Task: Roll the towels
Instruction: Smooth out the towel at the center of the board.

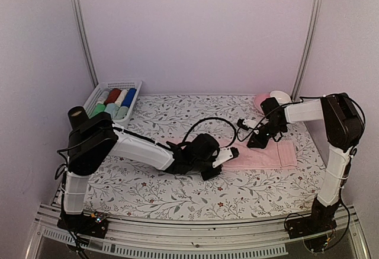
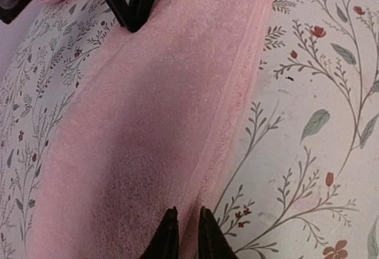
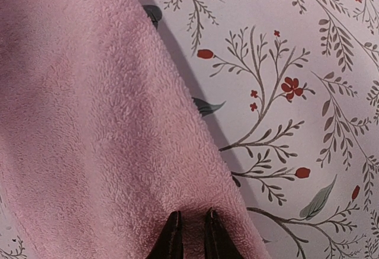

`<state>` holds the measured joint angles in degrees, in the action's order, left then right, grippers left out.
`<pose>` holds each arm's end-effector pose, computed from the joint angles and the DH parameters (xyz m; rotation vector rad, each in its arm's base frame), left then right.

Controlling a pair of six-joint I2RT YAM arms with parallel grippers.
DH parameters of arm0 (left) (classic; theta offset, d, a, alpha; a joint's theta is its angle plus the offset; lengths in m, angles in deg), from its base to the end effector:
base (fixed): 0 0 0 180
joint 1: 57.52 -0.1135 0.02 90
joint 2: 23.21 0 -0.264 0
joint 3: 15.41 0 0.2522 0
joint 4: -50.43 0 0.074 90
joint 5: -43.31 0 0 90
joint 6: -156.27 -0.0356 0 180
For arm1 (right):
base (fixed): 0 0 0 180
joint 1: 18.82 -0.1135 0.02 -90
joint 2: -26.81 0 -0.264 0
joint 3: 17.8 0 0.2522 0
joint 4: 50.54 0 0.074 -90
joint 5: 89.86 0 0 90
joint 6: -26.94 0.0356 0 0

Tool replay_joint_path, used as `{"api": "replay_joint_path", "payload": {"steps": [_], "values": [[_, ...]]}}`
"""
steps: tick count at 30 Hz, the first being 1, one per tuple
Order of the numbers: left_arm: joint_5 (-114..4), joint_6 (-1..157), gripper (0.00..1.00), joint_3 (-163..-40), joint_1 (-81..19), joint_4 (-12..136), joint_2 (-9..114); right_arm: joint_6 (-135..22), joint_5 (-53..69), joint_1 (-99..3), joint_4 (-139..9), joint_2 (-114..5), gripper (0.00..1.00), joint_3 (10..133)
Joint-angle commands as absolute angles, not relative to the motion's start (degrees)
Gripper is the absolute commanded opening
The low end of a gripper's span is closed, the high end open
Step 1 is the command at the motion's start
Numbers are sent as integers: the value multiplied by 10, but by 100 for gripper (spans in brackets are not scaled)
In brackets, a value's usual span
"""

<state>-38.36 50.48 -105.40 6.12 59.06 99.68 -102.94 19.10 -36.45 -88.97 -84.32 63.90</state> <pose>0.2075 -0.4071 0.1258 1.4114 1.8171 -0.2667 0.3543 0.1247 0.1361 -1.3667 2.3086 0.3381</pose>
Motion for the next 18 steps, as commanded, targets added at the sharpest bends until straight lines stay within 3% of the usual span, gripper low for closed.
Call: {"api": "replay_joint_path", "payload": {"steps": [1, 18], "values": [[-384, 498, 14, -1059, 61, 591, 1008, -1031, 187, -367, -889, -859, 12, 636], [-385, 498, 16, -1059, 60, 603, 1022, -1031, 185, -367, -889, -864, 13, 636]]}}
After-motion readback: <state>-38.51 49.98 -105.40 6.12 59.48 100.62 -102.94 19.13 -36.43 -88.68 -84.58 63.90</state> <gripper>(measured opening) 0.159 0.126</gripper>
